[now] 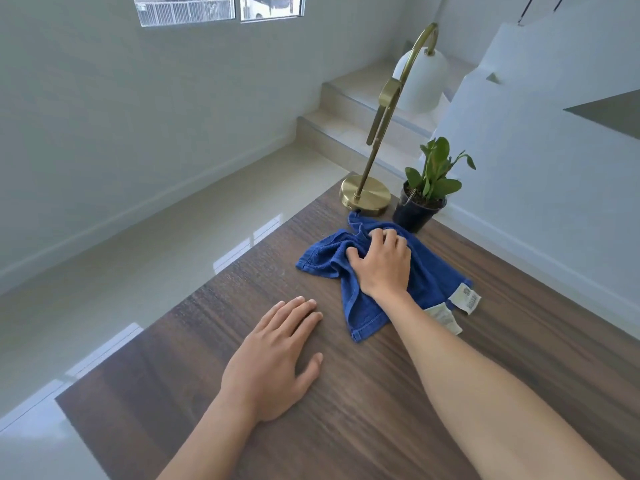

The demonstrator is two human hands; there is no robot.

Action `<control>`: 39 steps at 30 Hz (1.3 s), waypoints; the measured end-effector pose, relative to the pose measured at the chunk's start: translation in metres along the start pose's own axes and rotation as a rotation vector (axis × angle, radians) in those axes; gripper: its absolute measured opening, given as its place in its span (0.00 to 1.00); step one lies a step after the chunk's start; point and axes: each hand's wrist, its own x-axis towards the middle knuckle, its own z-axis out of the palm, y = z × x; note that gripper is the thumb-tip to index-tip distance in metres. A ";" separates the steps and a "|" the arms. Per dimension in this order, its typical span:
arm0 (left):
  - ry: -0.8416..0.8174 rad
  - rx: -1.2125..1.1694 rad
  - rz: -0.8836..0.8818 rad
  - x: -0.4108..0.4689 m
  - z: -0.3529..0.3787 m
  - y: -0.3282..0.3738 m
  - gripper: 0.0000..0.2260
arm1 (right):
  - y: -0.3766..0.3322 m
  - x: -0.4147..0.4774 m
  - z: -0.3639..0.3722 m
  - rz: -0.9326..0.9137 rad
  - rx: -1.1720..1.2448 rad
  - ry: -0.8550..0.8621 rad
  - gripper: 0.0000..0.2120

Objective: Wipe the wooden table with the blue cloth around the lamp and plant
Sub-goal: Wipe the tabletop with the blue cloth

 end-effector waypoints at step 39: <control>0.124 0.011 -0.511 -0.113 -0.054 -0.091 0.27 | -0.140 0.001 0.019 -0.278 0.088 -0.260 0.31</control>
